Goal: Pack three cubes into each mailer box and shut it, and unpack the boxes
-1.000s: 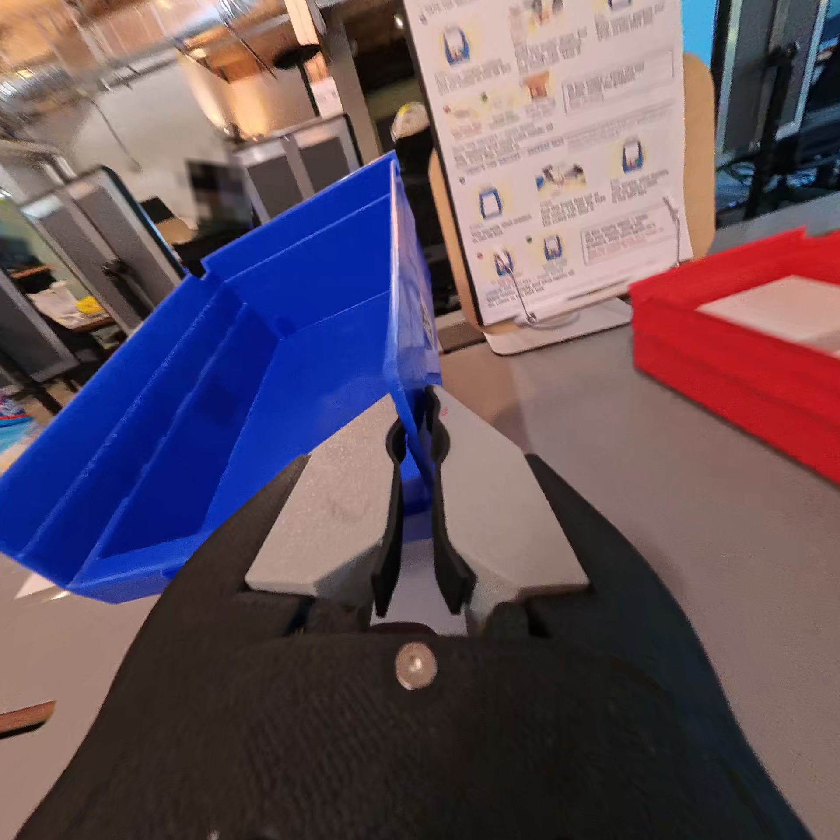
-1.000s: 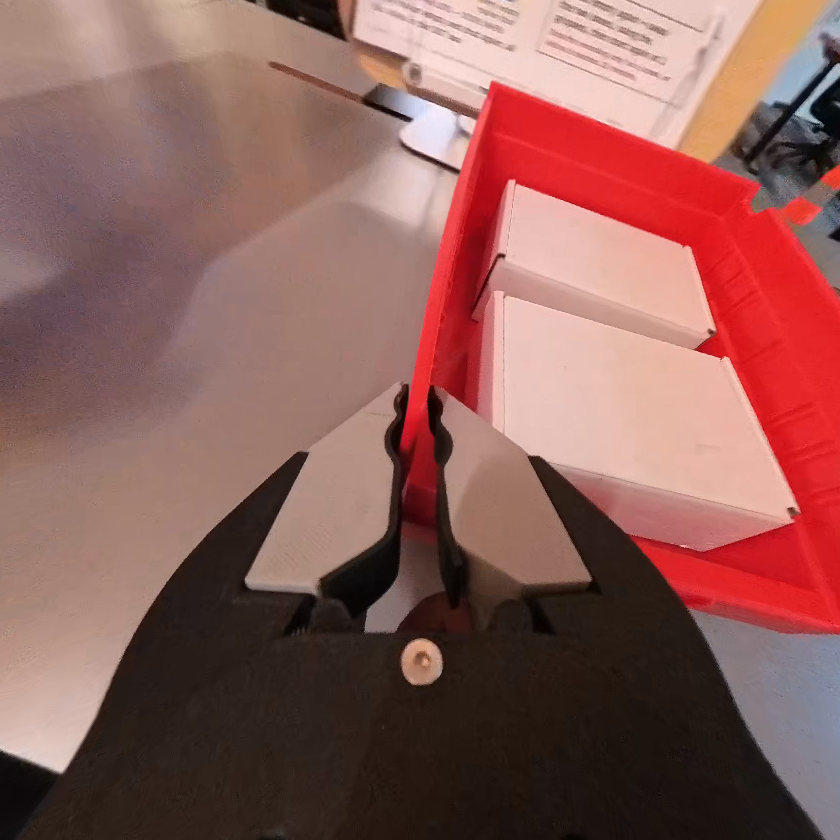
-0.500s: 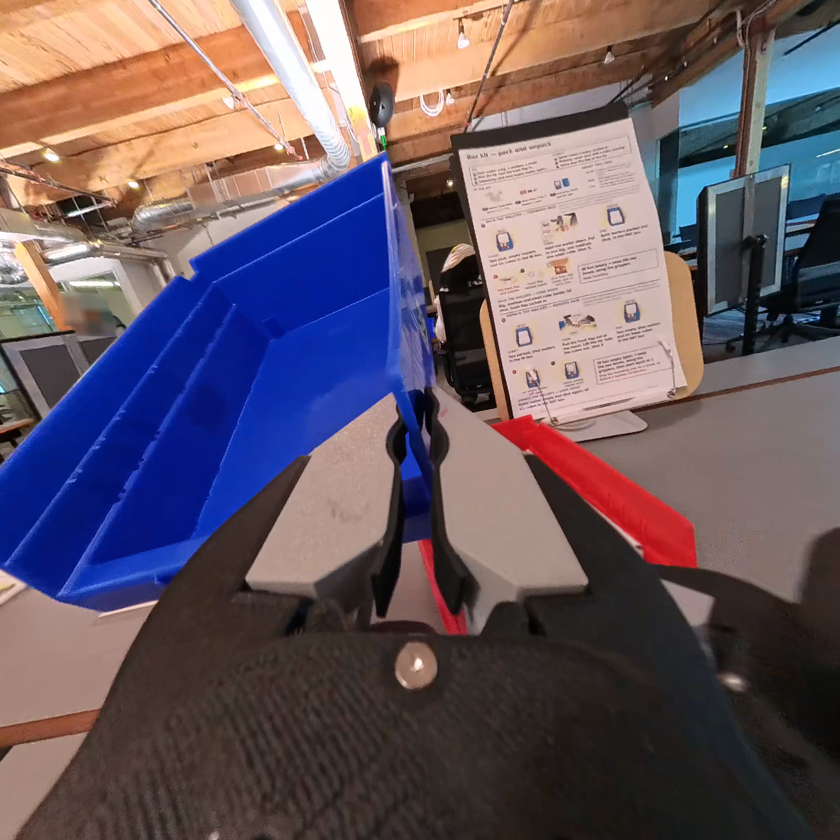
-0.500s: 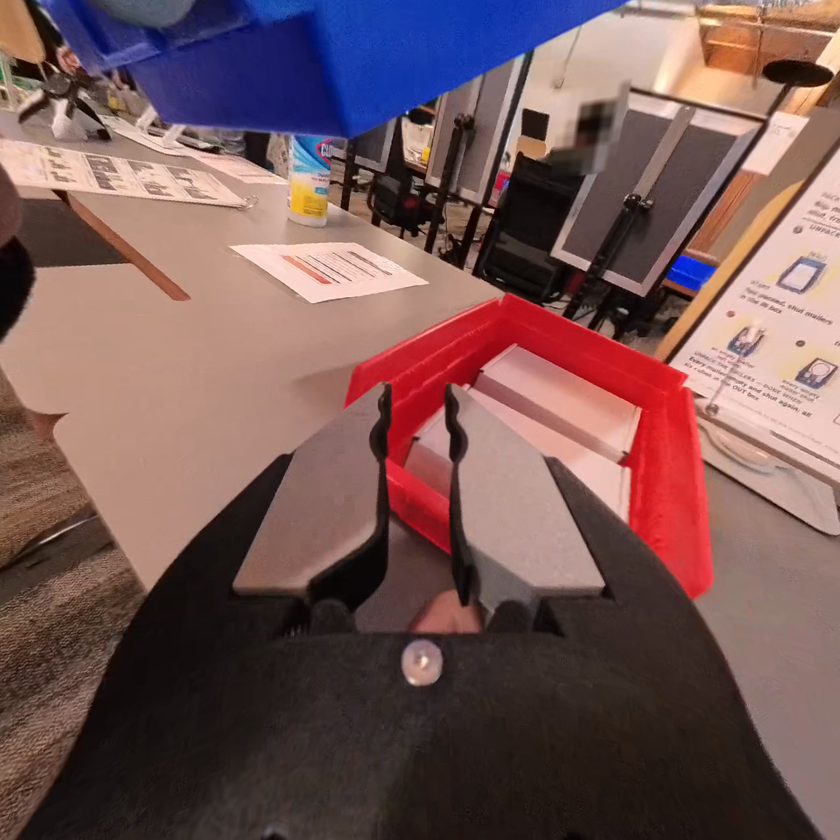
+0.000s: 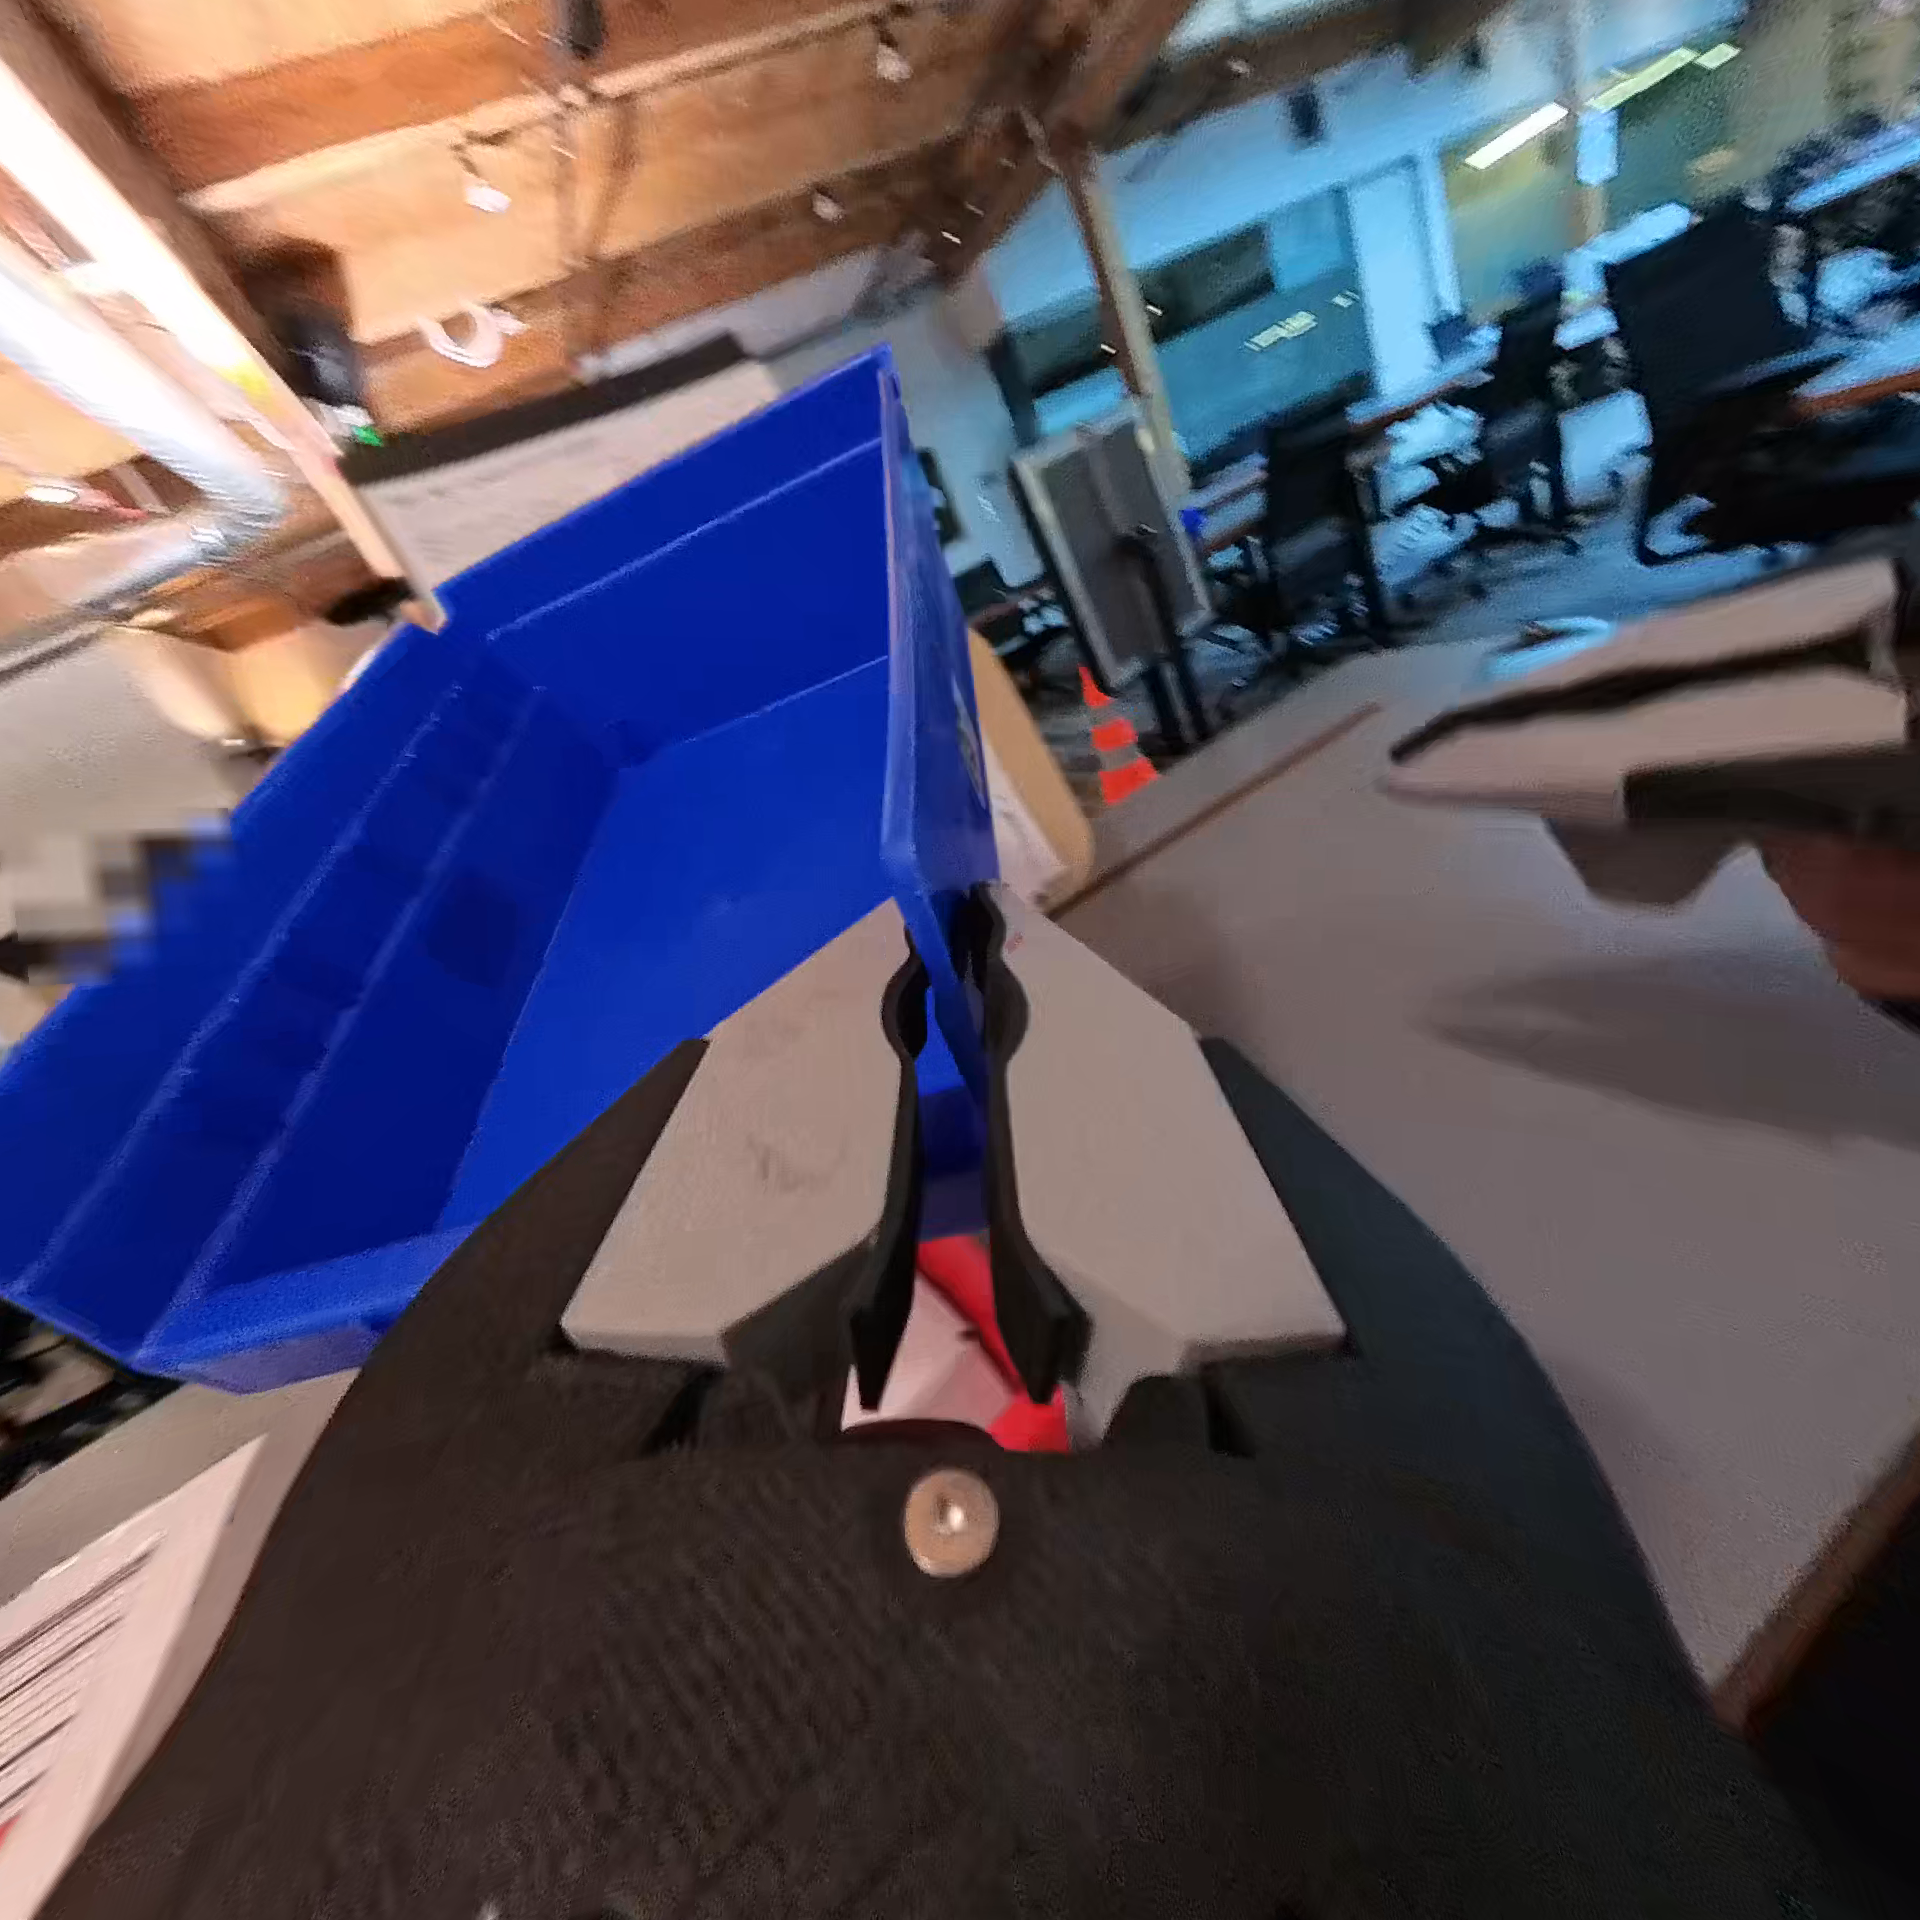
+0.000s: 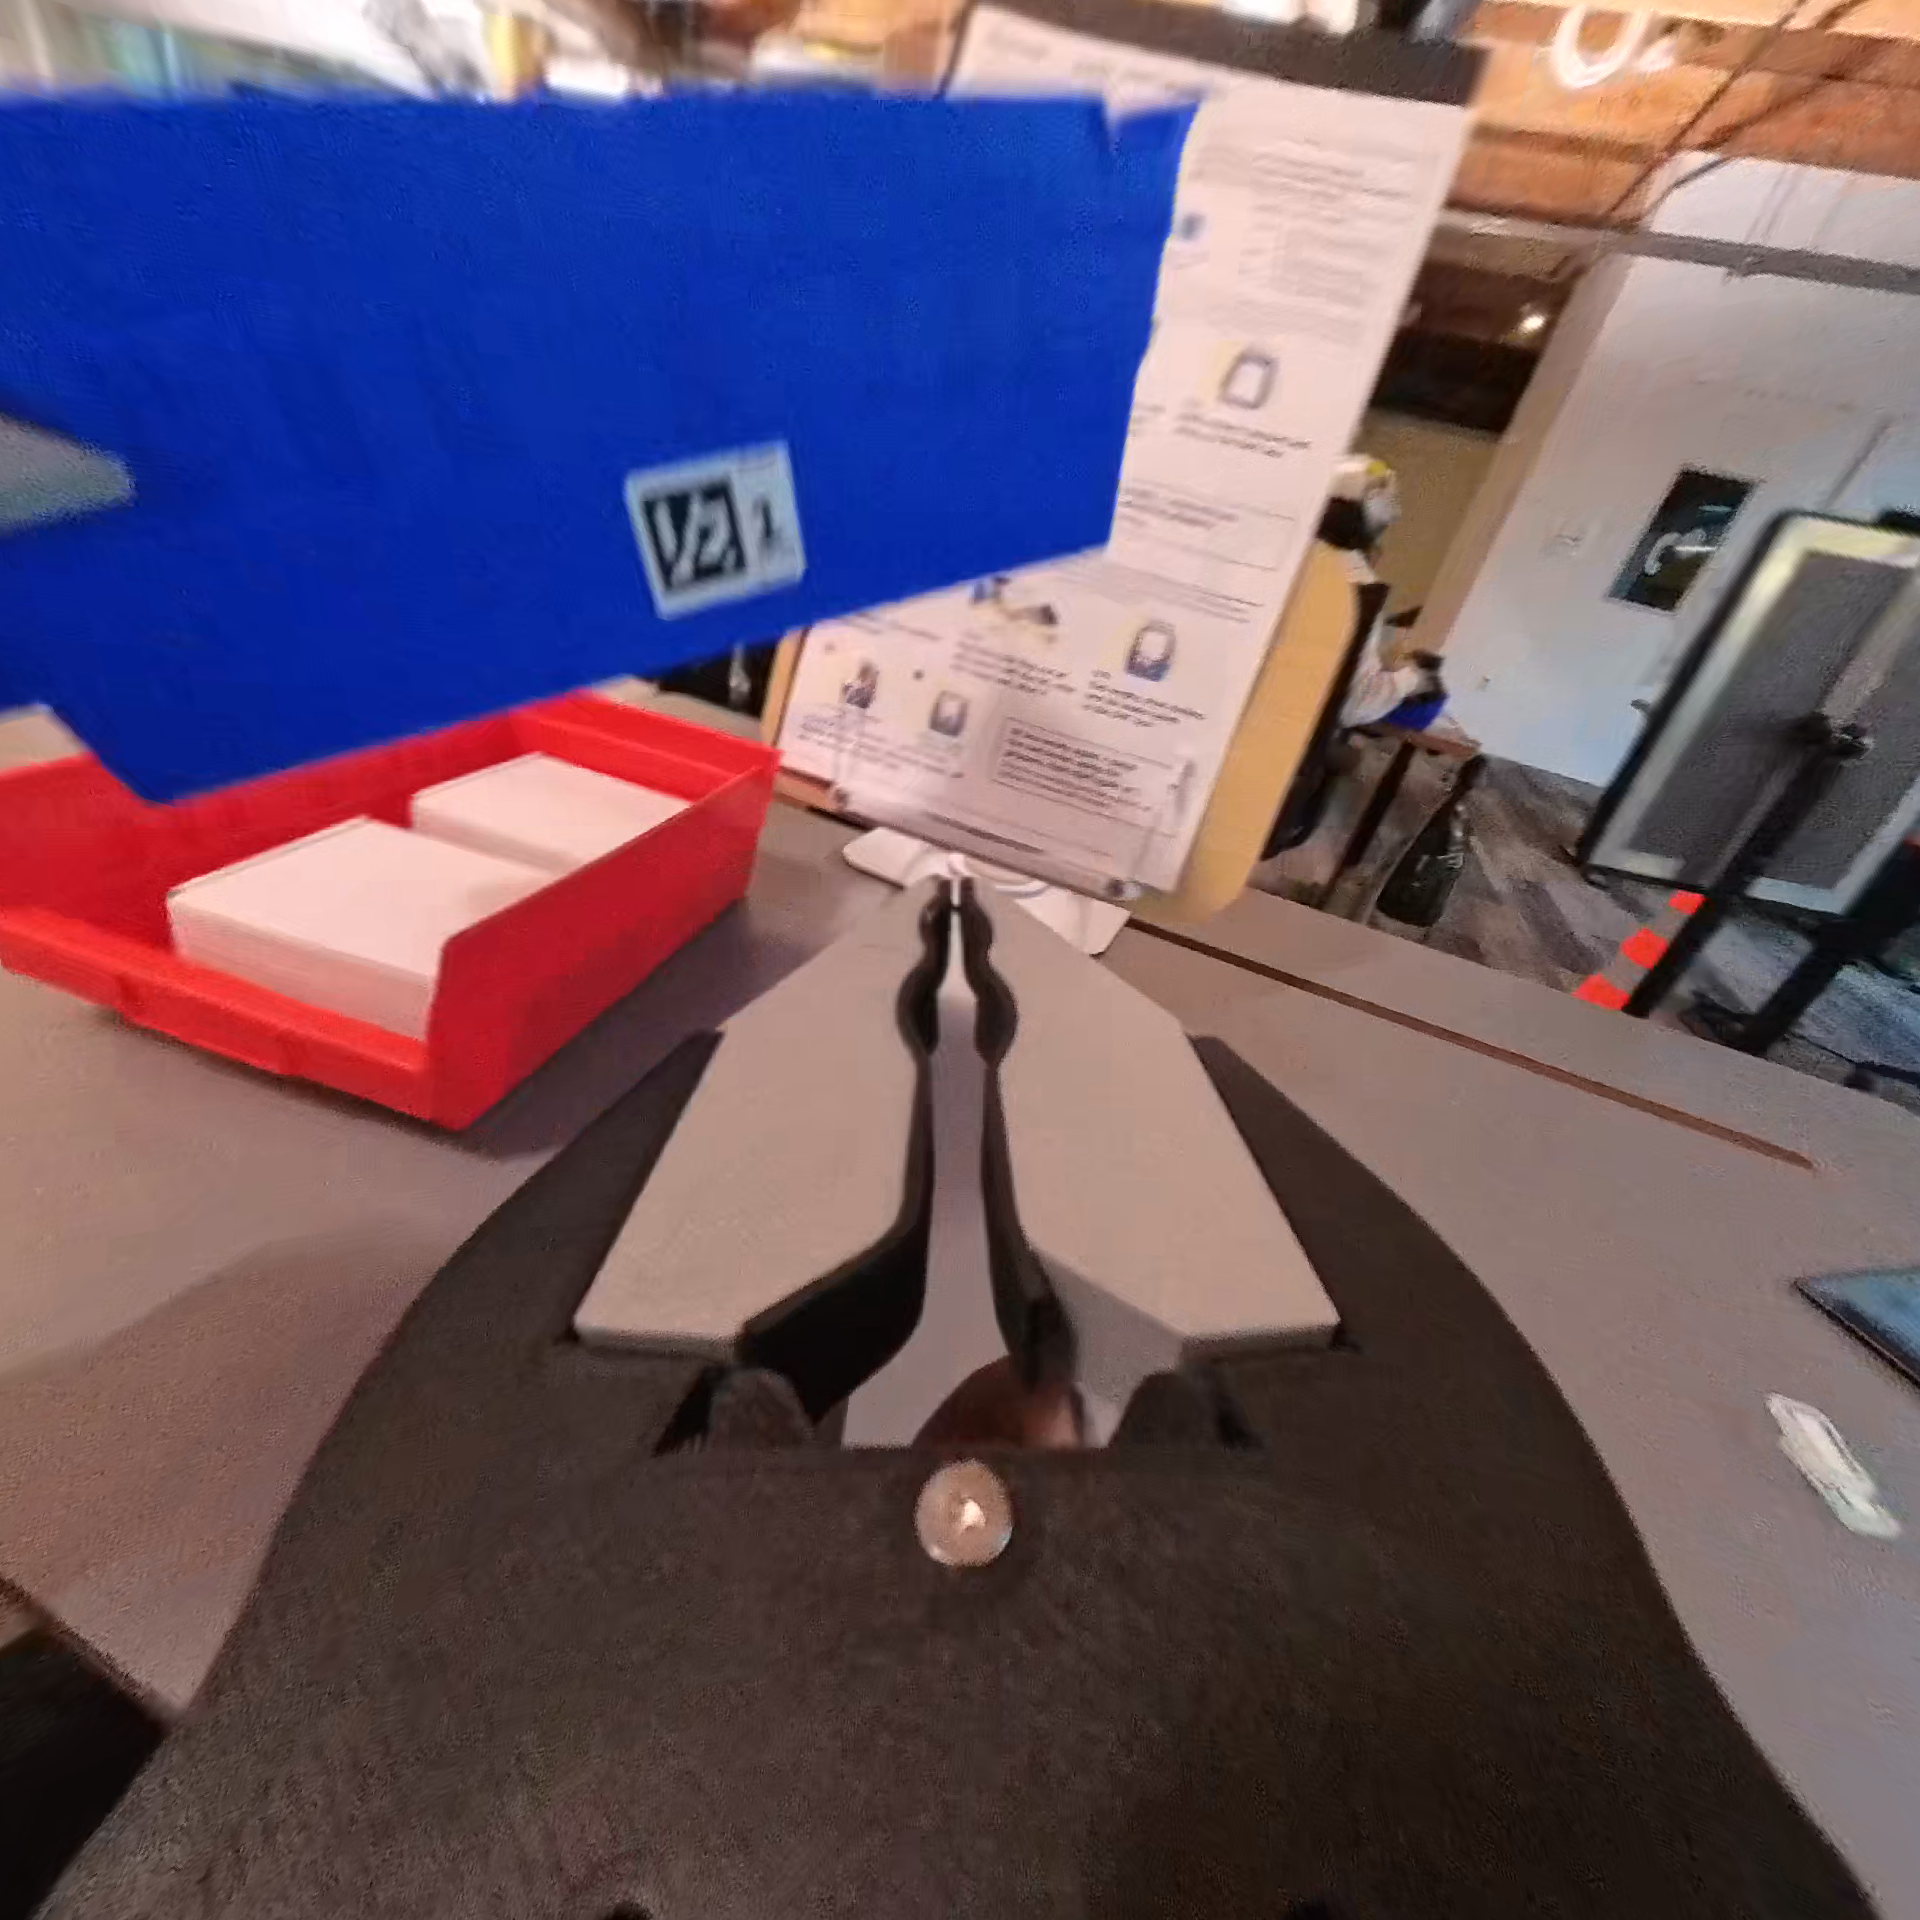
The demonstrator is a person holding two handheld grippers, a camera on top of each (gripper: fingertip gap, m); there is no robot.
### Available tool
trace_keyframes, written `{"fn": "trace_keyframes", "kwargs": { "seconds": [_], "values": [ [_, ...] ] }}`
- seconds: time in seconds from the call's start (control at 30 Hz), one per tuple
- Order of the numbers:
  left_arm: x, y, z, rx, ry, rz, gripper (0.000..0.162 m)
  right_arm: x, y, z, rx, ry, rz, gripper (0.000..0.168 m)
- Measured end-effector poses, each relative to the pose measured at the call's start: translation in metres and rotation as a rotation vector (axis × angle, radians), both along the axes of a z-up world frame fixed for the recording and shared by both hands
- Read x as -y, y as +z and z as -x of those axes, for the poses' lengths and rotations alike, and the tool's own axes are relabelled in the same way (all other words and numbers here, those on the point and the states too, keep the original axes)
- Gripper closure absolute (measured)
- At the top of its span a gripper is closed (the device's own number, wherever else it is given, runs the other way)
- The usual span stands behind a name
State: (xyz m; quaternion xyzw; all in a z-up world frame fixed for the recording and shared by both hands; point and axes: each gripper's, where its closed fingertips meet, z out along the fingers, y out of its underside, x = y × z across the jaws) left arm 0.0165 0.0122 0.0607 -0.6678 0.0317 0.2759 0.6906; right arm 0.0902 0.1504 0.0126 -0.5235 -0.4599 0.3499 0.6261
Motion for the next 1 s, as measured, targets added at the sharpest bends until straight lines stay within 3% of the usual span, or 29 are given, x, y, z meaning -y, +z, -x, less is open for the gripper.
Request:
{"fn": "trace_keyframes", "kwargs": {
  "seconds": [0.03, 0.1, 0.27, 0.4, 0.5, 0.53, 0.6, 0.63, 0.73, 0.9, 1.0],
  "values": [
    [-0.014, -0.01, -0.012, 0.001, -0.029, 0.031, 0.159, -0.017, 0.007, -0.017, -0.057, -0.03, 0.023, 0.168],
    [-0.041, -0.032, -0.038, 0.013, -0.098, 0.105, 0.158, -0.048, 0.019, -0.047, -0.155, -0.079, 0.084, 0.168],
    [-0.098, -0.092, -0.091, -0.007, -0.232, 0.266, 0.158, -0.093, 0.025, -0.088, -0.117, -0.136, 0.142, 0.168],
    [-0.13, -0.143, -0.108, 0.045, -0.251, 0.372, 0.155, -0.098, 0.014, -0.092, -0.055, -0.118, 0.147, 0.168],
    [-0.141, -0.173, -0.114, 0.181, -0.278, 0.426, 0.152, -0.093, -0.005, -0.081, 0.055, -0.112, 0.118, 0.167],
    [-0.142, -0.177, -0.115, 0.234, -0.288, 0.453, 0.139, -0.088, -0.012, -0.075, 0.094, -0.101, 0.101, 0.165],
    [-0.136, -0.167, -0.107, 0.32, -0.289, 0.456, 0.112, -0.071, -0.022, -0.063, 0.158, -0.058, 0.073, 0.162],
    [-0.13, -0.156, -0.102, 0.358, -0.299, 0.438, 0.107, -0.059, -0.026, -0.054, 0.181, -0.027, 0.065, 0.161],
    [-0.102, -0.12, -0.076, 0.419, -0.309, 0.371, 0.099, -0.014, -0.041, -0.033, 0.256, 0.096, 0.036, 0.154],
    [-0.041, -0.075, 0.002, 0.453, -0.16, 0.235, 0.099, 0.07, -0.069, -0.006, 0.366, 0.312, 0.02, 0.143],
    [-0.011, -0.064, 0.039, 0.5, -0.09, 0.166, 0.099, 0.081, -0.09, 0.004, 0.445, 0.278, -0.036, 0.141]
  ]
}}
